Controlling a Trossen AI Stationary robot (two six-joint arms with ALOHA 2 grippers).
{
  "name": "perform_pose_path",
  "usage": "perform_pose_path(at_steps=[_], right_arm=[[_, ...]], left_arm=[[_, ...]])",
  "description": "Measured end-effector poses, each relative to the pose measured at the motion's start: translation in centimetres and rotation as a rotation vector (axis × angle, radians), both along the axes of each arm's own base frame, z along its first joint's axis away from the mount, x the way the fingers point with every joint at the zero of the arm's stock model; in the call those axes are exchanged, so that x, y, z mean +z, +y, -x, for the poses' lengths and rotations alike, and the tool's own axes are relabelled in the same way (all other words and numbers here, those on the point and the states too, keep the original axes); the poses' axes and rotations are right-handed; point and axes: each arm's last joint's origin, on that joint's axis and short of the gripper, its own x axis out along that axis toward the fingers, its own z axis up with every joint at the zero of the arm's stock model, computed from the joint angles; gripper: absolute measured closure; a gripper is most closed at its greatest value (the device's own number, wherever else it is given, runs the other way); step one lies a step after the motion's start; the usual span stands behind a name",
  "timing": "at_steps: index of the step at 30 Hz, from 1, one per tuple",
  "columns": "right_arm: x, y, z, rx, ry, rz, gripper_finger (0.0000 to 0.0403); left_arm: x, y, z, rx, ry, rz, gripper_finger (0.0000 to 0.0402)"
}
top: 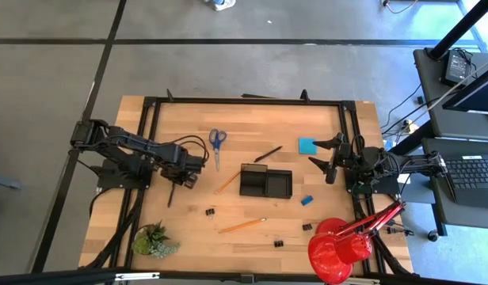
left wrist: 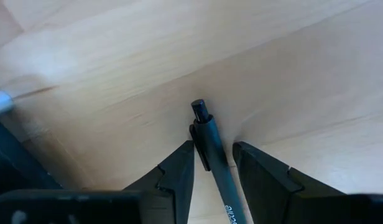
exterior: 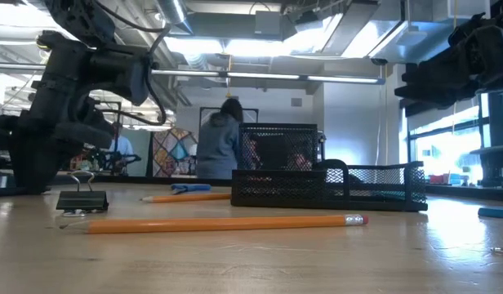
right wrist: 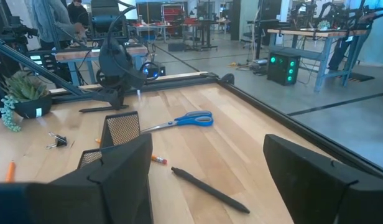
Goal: Pick and place office supplies into organizer
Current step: Put the left black pen into the black desk organizer
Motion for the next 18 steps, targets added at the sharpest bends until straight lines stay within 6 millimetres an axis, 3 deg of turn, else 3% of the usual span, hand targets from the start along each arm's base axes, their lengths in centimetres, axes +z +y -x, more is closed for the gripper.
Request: perform_pose_path(at_steps=[18], right_arm=[[0.0,0.0,0.0,0.0,-0.003,-0.01,0.0092]], left_arm=[[0.7,0.2,-1.7,-0.262,-0.123,-0.066,0.0279]])
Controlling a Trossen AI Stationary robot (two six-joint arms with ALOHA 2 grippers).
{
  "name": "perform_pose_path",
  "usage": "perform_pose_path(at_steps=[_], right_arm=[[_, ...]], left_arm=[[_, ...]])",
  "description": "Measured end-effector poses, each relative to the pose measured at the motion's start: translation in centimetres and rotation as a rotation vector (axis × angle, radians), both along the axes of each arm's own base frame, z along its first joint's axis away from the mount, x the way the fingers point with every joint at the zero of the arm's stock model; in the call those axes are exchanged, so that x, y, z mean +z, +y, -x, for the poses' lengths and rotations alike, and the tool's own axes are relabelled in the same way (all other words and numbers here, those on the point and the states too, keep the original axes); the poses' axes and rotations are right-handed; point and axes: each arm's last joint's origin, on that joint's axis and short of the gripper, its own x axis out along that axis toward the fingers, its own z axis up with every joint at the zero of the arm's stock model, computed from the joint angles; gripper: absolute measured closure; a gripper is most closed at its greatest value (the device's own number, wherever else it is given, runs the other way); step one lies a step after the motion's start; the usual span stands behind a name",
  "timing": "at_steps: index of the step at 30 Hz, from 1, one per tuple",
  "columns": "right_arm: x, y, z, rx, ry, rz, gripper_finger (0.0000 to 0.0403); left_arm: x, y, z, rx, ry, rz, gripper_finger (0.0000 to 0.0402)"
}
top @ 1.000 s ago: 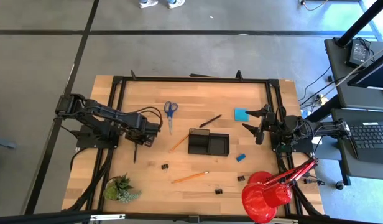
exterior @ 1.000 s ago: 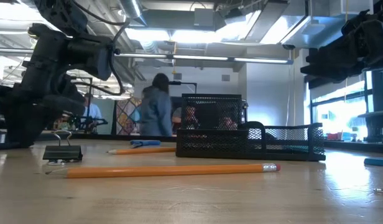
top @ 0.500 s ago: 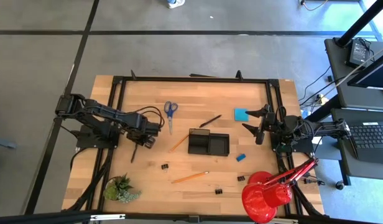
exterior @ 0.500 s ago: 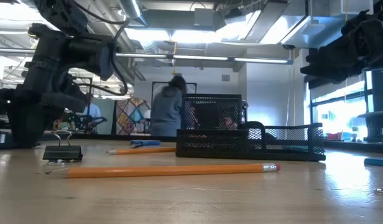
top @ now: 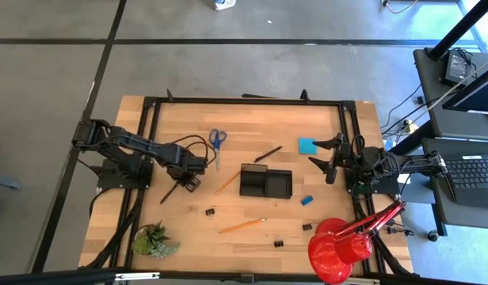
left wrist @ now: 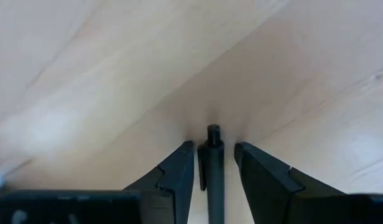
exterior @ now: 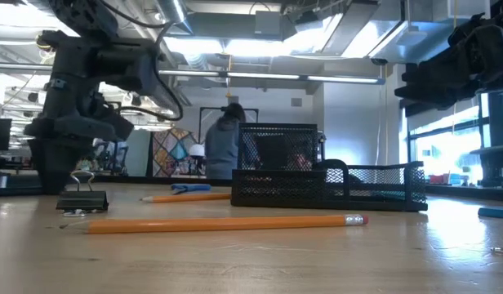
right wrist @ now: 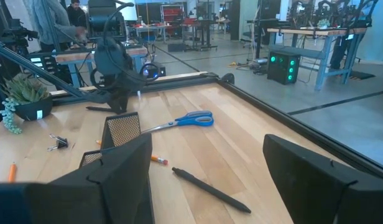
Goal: Pick and place office supplies into organizer
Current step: Put the left black pen into the black desk organizer
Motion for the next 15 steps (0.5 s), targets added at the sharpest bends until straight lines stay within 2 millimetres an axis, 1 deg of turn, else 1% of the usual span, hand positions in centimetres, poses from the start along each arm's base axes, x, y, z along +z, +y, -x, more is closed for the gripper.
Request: perform_pose_path(at_steps=[8,15], right_arm=[[0.0,0.0,0.0,0.0,0.0,0.001,0.0092],[0.01,0.0,0.0,0.0,0.0,0.001,0.0092]], left_arm=[[0.11,0.11,-0.42,0.001,-0.039,-0.039,0.0279],[-0.45,0.03,0.28,0.097,-0.016,-0.015,0.0279]])
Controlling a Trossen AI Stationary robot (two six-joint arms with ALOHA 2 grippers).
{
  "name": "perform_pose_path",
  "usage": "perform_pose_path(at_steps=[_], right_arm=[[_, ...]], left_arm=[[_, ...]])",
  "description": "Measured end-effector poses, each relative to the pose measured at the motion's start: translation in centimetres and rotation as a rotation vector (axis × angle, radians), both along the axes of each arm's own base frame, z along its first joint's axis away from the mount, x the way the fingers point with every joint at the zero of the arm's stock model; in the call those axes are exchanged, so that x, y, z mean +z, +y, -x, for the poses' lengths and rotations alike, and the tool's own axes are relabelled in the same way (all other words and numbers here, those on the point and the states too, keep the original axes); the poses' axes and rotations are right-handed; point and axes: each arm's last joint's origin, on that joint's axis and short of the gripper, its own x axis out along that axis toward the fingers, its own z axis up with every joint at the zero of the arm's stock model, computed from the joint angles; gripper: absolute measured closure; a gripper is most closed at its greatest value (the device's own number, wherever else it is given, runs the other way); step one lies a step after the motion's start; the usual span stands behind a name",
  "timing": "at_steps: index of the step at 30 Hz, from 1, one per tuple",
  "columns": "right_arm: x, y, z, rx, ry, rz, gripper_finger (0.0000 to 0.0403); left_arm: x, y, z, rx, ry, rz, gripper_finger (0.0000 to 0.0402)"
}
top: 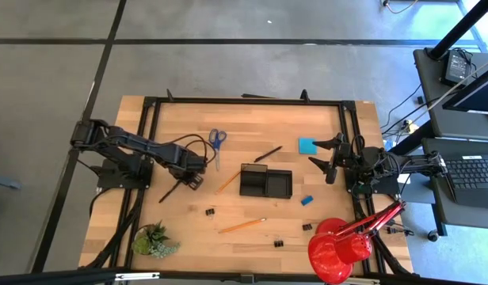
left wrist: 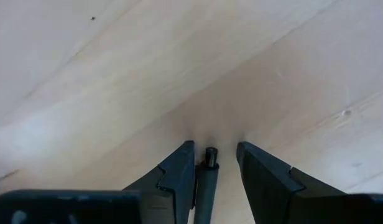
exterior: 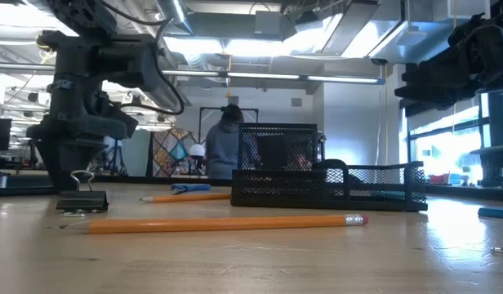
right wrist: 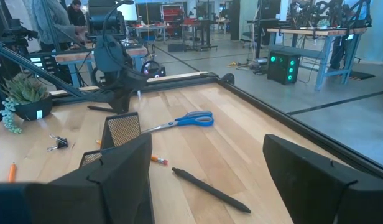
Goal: Pick and place office supplies into organizer
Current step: Put the left black pen into the black desk organizer
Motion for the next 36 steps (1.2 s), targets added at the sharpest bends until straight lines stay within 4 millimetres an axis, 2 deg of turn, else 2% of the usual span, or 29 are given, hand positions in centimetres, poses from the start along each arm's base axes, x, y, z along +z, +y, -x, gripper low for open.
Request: perform_pose_path(at_steps=[36], right_arm=[[-0.01,0.0,0.0,0.0,0.0,-0.002,0.0092]], left_arm=[[-0.04,-0.78,0.64,-0.055,0.066,0.082,0.0281]])
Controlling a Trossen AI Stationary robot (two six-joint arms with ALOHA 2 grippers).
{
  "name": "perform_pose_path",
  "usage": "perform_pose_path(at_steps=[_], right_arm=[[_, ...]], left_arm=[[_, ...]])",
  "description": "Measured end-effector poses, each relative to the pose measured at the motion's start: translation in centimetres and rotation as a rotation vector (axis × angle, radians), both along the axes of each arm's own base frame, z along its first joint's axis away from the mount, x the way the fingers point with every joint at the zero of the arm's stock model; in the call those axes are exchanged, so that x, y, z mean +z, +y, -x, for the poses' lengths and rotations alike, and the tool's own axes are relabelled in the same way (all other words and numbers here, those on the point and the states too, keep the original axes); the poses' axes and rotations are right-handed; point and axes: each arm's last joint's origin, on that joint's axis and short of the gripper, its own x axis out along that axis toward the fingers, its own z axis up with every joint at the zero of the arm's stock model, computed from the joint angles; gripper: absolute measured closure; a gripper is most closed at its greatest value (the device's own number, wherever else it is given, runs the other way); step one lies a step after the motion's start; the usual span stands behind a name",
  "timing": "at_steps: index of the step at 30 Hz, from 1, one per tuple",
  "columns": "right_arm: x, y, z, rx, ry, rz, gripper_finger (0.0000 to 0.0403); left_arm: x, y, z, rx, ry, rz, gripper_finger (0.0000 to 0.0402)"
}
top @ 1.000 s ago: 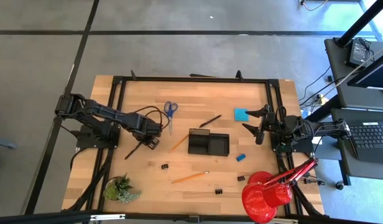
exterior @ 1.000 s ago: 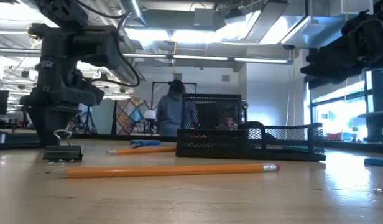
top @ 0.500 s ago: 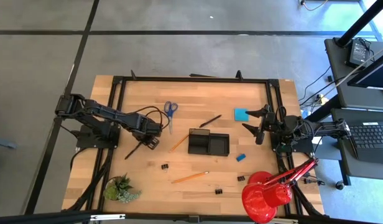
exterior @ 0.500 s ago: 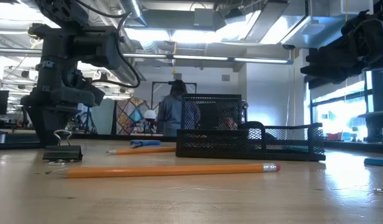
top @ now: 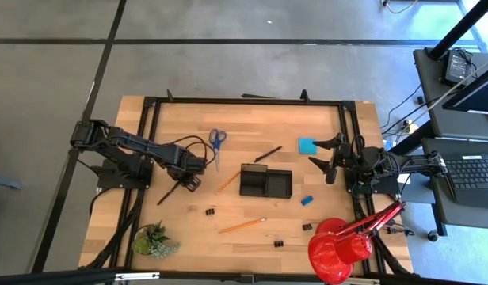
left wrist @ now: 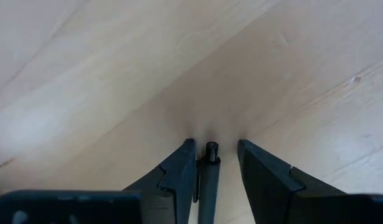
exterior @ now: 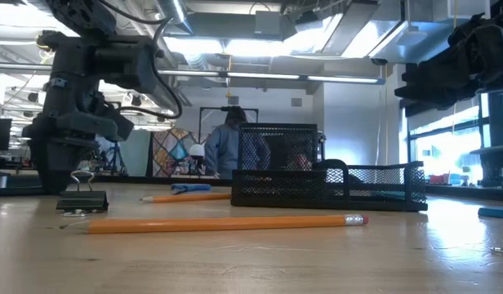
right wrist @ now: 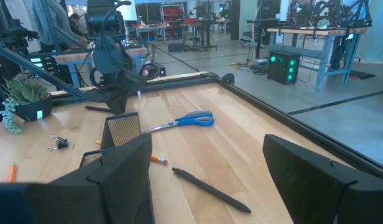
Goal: Pick and place office supplies into organizer
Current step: Put the left black pen into the black desk organizer
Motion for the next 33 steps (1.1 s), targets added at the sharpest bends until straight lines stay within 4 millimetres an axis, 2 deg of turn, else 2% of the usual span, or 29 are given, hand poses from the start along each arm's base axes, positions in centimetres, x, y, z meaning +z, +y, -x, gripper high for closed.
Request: perform_pose_path(at_steps=[6,14,25,33], right_arm=[[0.0,0.0,0.0,-0.001,-0.011,-0.032,0.0092],[0.0,0.0,0.0,-0.003,-0.018,-0.053,0.0092],[0.04,-0.01,0.0,-0.005,-0.03,-0.078,0.0092],[0.27,-0.01,0.0,-0.006,-0.078,-0.152,0.0092]], left_arm=[[0.0,0.46,0.0,0.017,0.001,0.0,0.0281],[0.01,0.58,-0.02,-0.107,-0.005,-0.038,0.0281],[0.02,0.61,0.02,-0.127,-0.002,-0.043,0.0281],[0.03,0.7,-0.02,-0.275,-0.006,-0.066,0.0281]])
